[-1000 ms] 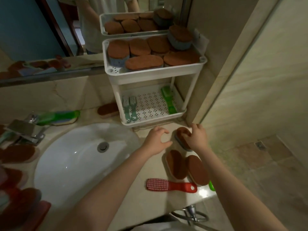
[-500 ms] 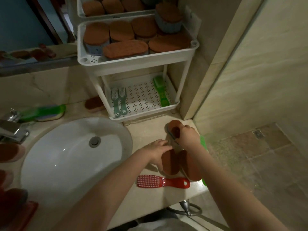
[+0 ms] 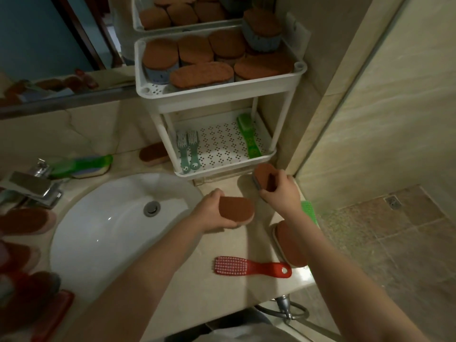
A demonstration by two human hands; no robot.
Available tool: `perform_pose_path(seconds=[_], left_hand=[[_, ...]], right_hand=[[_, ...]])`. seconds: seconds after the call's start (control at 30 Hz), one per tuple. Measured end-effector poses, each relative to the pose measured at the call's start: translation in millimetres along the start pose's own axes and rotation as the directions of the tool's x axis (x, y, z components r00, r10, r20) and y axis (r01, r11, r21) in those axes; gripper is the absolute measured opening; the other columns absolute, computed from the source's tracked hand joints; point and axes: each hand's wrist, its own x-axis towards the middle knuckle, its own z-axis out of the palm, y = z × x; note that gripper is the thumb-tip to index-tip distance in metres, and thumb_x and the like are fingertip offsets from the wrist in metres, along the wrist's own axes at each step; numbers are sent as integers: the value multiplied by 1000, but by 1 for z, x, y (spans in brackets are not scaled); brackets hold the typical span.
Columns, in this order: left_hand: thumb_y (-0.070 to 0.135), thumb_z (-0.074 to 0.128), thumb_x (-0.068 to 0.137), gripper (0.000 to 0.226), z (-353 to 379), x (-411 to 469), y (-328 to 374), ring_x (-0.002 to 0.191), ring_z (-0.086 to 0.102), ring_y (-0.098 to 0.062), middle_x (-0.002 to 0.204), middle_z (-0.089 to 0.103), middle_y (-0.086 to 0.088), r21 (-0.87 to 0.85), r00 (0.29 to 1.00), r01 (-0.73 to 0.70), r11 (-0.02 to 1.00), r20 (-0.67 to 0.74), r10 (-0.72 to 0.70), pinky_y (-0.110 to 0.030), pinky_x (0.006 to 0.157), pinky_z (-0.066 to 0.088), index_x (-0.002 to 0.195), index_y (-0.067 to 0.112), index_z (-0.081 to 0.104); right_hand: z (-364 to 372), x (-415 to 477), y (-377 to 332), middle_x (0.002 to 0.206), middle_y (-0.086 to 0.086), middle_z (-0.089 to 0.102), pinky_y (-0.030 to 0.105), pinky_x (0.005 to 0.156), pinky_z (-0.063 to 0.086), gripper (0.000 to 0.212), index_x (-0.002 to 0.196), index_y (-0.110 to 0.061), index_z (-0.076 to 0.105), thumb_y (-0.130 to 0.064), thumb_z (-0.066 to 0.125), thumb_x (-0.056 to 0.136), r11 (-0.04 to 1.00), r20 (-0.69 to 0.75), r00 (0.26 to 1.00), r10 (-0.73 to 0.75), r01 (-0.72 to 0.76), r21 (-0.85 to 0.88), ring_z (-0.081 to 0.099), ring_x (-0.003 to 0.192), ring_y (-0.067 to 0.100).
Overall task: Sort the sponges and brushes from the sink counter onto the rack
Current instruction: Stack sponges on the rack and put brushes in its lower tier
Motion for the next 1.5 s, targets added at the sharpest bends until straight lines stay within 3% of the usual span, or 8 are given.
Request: perform_pose_path(seconds=[0.17, 0.37, 0.5, 0.6, 0.87, 1.07, 1.27, 1.5], left_hand=[[40, 86, 56, 76, -25, -21, 4, 100, 55, -16, 112, 51, 0, -259, 977, 6, 966, -207, -61, -28, 77, 48, 111, 21, 37], [36, 83, 64, 64, -64, -51, 21, 99, 52, -15, 110, 51, 3, -348, 921, -219, 911, -383, 75, -21, 74, 41, 113, 23, 44], [56, 72, 49, 57, -100, -73, 44, 78, 53, 2, 90, 54, 12, -393, 864, -372, 841, -479, 158, -10, 61, 39, 93, 31, 46], [60, 67, 47, 51, -125, -85, 57, 66, 52, 14, 82, 54, 15, -420, 811, -472, 775, -551, 195, -5, 58, 40, 83, 31, 45], [61, 62, 71, 55, -185, -85, 91, 96, 56, -5, 106, 56, 12, -487, 762, -560, 670, -621, 185, -20, 79, 47, 112, 30, 44], [45, 49, 92, 47, -228, -58, 127, 111, 51, -19, 123, 48, -1, -564, 783, -488, 666, -620, 48, -38, 96, 46, 128, 18, 35], [26, 43, 98, 21, -262, -33, 145, 92, 54, -20, 116, 47, -4, -712, 831, -383, 589, -544, -117, -30, 69, 55, 115, 19, 34], [22, 54, 94, 34, -273, -8, 137, 108, 56, -28, 119, 47, -8, -827, 853, -318, 463, -463, -241, -30, 64, 55, 122, 15, 38]], right_hand=[[-5, -17, -32, 116, 8, 54, 25, 79, 39, 56, 124, -17, 52, -29, 74, 74, 959, -156, 984, -82, 120, 256, 56, 102, 24], [-26, -43, -78, 117, 2, 50, 4, 82, 34, 59, 123, -17, 56, -41, 65, 69, 824, -338, 930, -142, 300, 481, 50, 102, 9], [-49, -55, -114, 115, -4, 51, 25, 94, 43, 55, 118, -22, 58, -46, 61, 69, 742, -478, 866, -147, 416, 526, 53, 107, 12], [-66, -61, -145, 113, -1, 58, 24, 91, 46, 43, 112, -23, 56, -38, 67, 74, 679, -549, 819, -169, 500, 537, 57, 105, 14], [-108, -45, -205, 102, -14, 56, 23, 80, 49, 42, 105, -26, 49, -44, 73, 76, 666, -558, 816, -148, 500, 554, 58, 96, 9], [-133, -4, -230, 112, -5, 57, 22, 77, 47, 44, 110, -26, 49, -46, 72, 77, 786, -556, 816, -157, 444, 430, 56, 98, 11], [-147, 52, -250, 109, 0, 61, 48, 88, 50, 54, 110, -24, 51, -62, 61, 72, 926, -544, 810, -220, 349, 145, 58, 103, 23], [-137, 86, -264, 125, 11, 55, 49, 104, 30, 63, 124, -18, 47, -61, 56, 79, 963, -477, 836, -270, 230, -143, 43, 122, 35]])
